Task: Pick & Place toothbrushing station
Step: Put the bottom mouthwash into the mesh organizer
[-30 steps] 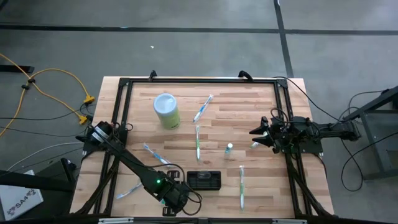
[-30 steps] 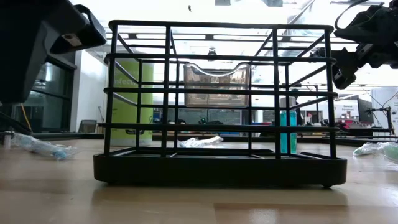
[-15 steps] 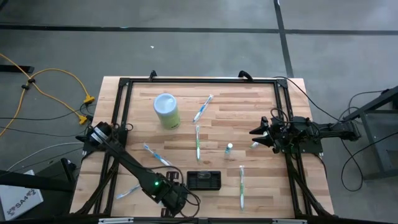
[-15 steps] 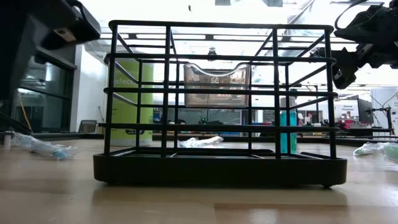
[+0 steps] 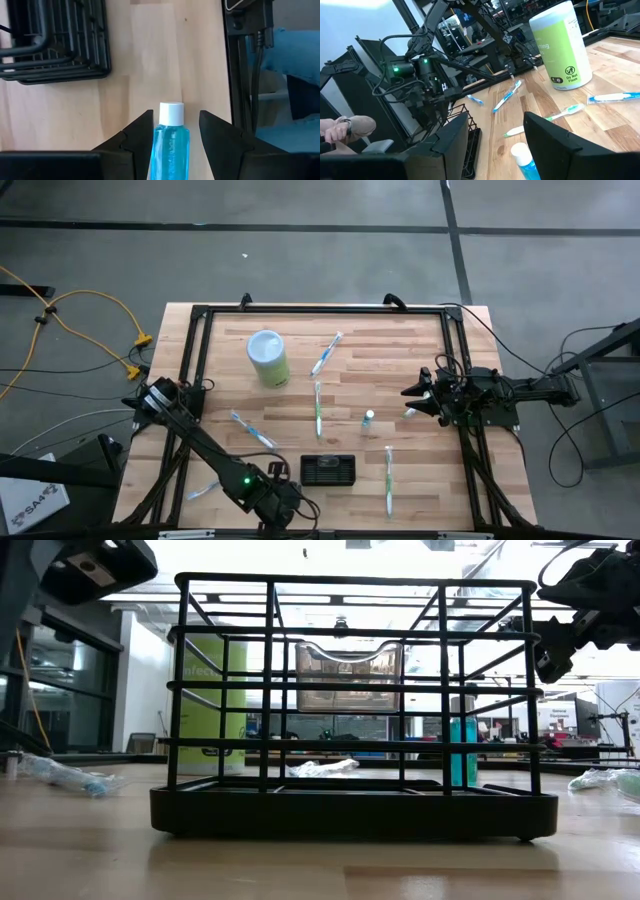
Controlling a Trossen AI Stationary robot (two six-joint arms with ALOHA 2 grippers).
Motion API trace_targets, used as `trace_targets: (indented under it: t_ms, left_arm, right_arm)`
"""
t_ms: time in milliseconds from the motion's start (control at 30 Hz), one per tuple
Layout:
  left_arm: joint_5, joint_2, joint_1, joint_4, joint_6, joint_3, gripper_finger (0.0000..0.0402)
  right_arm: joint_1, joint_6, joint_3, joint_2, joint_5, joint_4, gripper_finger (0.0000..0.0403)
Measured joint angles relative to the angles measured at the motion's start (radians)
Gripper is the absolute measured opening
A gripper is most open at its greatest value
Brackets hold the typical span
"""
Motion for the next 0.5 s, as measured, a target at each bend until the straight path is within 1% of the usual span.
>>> trace_targets:
  t_ms: [233,500]
  left_arm:
    - [-0.016,0.038,-0.009,0.044,-0.032,0.001,0.0154]
    - [-0.109,0.040,-0.040,0.046,-0.087,0.001,0.0154]
  right_arm:
    - [0.000,0.000,0.000,0.000,0.000,0.000,0.0184]
    - [0.000,0.000,0.000,0.000,0.000,0.000,0.0184]
